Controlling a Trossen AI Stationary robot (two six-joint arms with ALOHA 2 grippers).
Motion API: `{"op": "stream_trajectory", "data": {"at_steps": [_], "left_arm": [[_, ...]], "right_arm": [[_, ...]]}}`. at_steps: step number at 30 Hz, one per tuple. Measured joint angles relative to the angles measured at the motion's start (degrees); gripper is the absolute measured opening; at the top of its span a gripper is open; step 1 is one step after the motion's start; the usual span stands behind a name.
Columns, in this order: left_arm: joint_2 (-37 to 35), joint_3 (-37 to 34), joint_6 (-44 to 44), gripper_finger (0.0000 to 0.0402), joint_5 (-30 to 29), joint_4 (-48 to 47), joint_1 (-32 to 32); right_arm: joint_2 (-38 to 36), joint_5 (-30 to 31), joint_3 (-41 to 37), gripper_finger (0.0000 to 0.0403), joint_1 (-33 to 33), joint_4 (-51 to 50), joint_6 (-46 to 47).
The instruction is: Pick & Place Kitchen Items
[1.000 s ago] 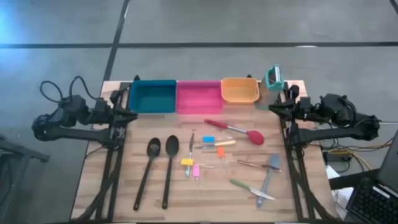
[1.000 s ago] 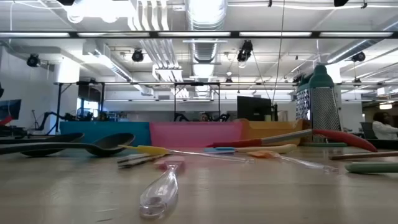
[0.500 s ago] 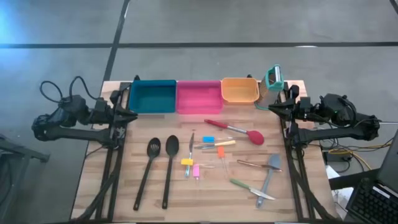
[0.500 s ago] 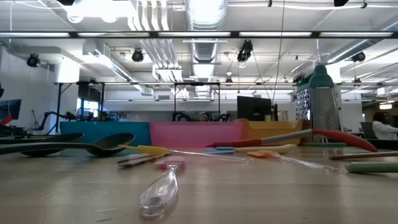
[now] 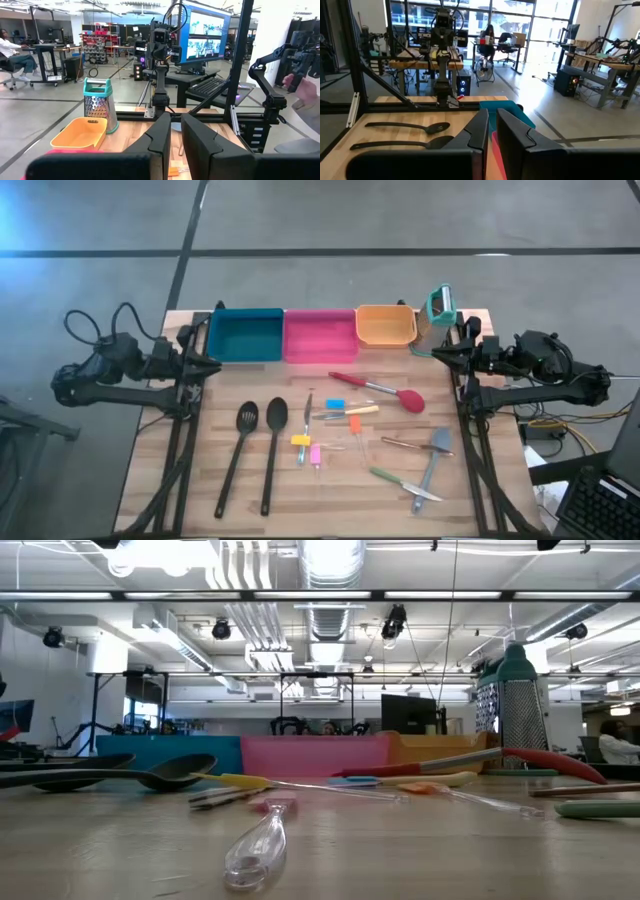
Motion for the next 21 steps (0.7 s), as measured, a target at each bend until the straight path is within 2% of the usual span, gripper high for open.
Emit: {"op": "stream_trajectory", "data": {"at_steps": [21], "left_arm": [[0.0, 0.0, 0.0, 0.0049, 0.0, 0.0, 0.0]], "right_arm": [[0.1, 0.0, 0.0, 0.0034, 0.0, 0.8, 0.0]]}}
